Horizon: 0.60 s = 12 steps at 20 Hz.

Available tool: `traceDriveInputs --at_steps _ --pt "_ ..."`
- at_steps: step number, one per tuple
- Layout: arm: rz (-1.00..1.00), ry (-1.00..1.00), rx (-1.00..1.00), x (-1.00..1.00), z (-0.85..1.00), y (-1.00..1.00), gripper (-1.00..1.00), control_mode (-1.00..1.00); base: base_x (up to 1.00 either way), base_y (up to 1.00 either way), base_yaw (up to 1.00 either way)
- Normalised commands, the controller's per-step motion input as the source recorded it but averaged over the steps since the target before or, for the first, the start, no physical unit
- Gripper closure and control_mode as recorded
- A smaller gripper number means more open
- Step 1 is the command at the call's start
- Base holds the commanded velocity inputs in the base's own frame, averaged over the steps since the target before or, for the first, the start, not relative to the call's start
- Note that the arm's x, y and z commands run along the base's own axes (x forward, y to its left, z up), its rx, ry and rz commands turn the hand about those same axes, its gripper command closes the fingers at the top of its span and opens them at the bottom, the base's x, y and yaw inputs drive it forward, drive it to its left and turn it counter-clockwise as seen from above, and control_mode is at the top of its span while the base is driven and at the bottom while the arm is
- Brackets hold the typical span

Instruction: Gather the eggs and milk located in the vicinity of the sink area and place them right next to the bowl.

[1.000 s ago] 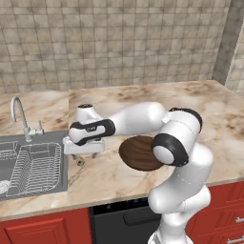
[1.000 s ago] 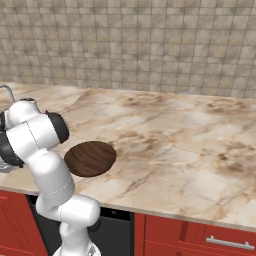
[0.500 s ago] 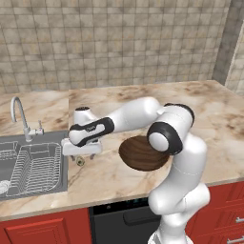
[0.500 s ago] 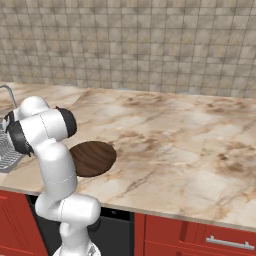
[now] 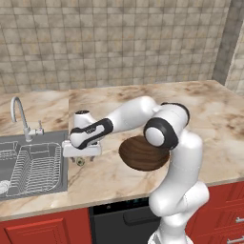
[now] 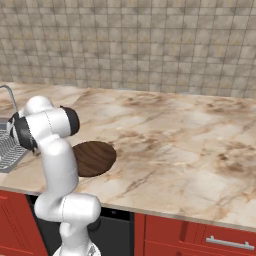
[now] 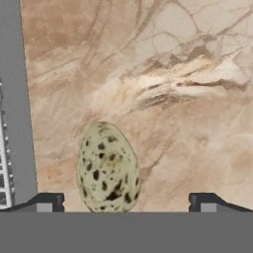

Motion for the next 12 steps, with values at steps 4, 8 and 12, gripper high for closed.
traceDriveInputs --at_steps 4,8,12 --pt "-0.03 0.0 0.0 0.18 -0.18 0.03 -1.0 -1.0 0.0 0.0 0.0" --pt "-0.04 0.0 0.0 0.21 -0.2 0.14 -1.0 -1.0 0.0 0.0 0.0" --pt "-0.05 0.02 0.0 0.11 -0.23 0.15 -1.0 -1.0 0.0 0.0 0.0"
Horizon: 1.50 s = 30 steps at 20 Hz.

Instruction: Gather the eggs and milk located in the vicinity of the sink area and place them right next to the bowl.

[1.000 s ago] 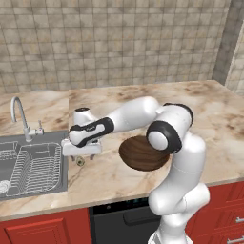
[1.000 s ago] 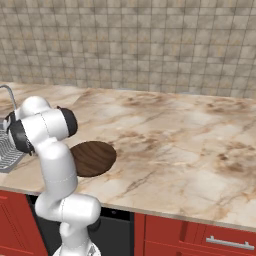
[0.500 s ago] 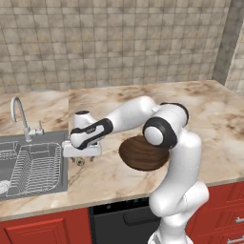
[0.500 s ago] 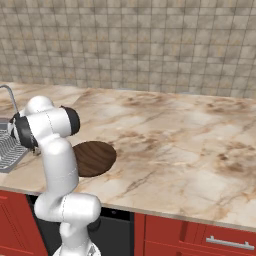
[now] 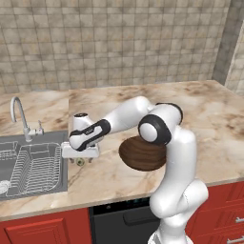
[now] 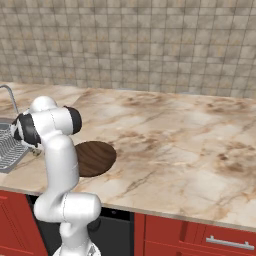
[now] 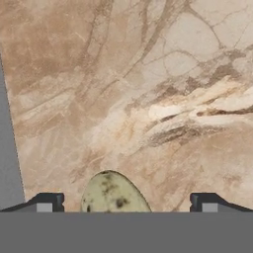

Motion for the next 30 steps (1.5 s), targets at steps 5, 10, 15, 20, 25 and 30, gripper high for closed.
traceDriveInputs --at_steps 5,10,15,20,25,30 --pt "-0.06 0.07 0.0 0.01 -0.21 0.12 -1.0 -1.0 0.0 0.0 0.0" --pt "-0.07 0.1 0.0 0.0 -0.14 0.02 -1.0 -1.0 0.0 0.0 0.0" --pt "-0.05 0.09 0.0 -0.05 -0.06 0.06 -1.0 -1.0 0.0 0.0 0.0" --pt "-0.01 0.06 0.0 -0.21 -0.03 0.16 -1.0 -1.0 0.0 0.0 0.0" --pt "0.0 0.04 0.0 -0.26 -0.03 0.15 -1.0 -1.0 0.0 0.0 0.0" --pt "-0.01 0.05 0.0 -0.01 -0.09 0.01 1.0 -1.0 0.0 0.0 0.0"
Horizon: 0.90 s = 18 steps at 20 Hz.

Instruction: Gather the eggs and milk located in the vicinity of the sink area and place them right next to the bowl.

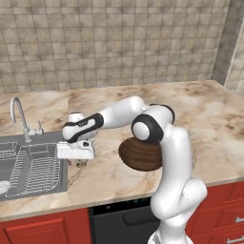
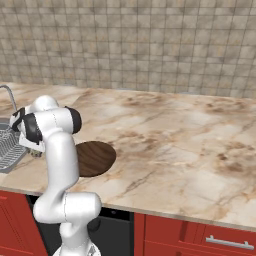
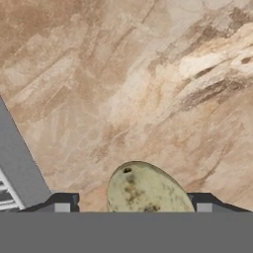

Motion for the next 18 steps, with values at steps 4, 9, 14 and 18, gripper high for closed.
traceDriveInputs --at_steps 4,9,14,18 --pt "0.0 0.0 0.0 0.0 -0.01 0.0 1.0 -1.0 0.0 0.0 0.0" --pt "0.0 0.0 0.0 -0.04 0.0 -0.01 1.0 -1.0 0.0 0.0 0.0" --pt "0.0 0.0 0.0 -0.23 0.0 -0.23 1.0 -1.0 0.0 0.0 0.0" --pt "0.0 0.0 0.0 -0.14 0.02 -0.23 1.0 -1.0 0.0 0.0 0.0"
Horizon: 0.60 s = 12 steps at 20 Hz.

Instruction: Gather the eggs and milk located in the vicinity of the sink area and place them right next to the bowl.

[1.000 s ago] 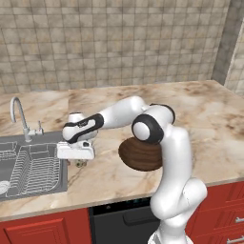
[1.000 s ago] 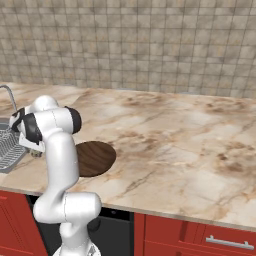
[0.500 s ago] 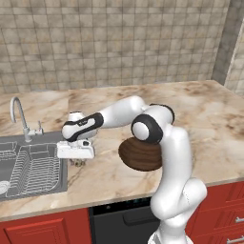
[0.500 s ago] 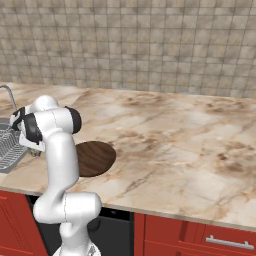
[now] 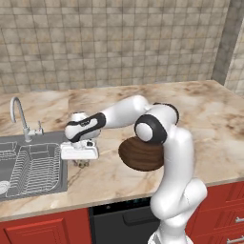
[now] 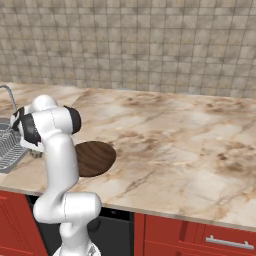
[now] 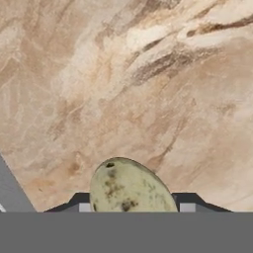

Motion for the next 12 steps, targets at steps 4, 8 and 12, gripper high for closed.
traceDriveInputs --at_steps 4,8,12 --pt "0.0 -0.06 0.0 -0.16 0.33 -0.11 1.0 -1.0 0.0 0.0 0.0" --pt "0.0 -0.18 0.0 -0.23 0.74 -0.04 1.0 -1.0 0.0 0.0 0.0" --pt "0.0 -0.16 0.01 -0.37 0.78 -0.27 1.0 -1.0 0.0 0.0 0.0"
